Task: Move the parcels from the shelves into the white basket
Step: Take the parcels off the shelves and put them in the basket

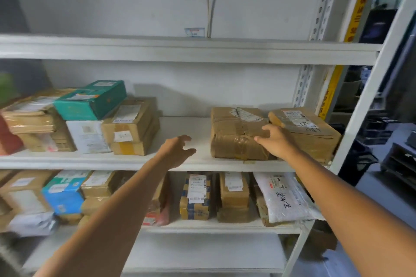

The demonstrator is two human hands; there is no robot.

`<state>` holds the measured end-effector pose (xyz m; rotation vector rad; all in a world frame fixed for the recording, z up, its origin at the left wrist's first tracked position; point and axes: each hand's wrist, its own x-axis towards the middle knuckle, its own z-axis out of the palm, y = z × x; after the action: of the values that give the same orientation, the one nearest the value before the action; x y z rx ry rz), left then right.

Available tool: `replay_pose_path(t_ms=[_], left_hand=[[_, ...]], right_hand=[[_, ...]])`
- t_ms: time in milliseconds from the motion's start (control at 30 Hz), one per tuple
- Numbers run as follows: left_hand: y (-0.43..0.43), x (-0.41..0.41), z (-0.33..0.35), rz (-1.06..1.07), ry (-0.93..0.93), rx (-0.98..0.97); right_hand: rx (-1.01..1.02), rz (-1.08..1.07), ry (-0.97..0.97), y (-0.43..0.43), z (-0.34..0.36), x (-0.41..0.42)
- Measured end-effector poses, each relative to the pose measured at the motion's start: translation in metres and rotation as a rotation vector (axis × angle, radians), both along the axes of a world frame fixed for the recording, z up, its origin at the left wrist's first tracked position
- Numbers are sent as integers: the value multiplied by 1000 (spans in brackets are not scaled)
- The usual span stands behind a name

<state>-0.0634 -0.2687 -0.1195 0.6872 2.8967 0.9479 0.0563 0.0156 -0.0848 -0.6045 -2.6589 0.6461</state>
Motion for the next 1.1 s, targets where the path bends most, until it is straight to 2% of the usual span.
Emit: replay_pose_path(t_ms=[133,300,500,767,1100], left_hand=[[-54,21,17,135,59,-35],[-134,30,33,290,51,-30],[-211,0,32,423,59,40],[-230,-69,17,376,22,251],[-202,-102,14,261,-57,467]], right_hand=[[111,53,40,-33,11,-6],[-17,238,54,-102,18,-46],[-145,388,65,-201,20,-110],[-354,361,66,-288,4,-186],[-716,327,92,-306,-9,-227]])
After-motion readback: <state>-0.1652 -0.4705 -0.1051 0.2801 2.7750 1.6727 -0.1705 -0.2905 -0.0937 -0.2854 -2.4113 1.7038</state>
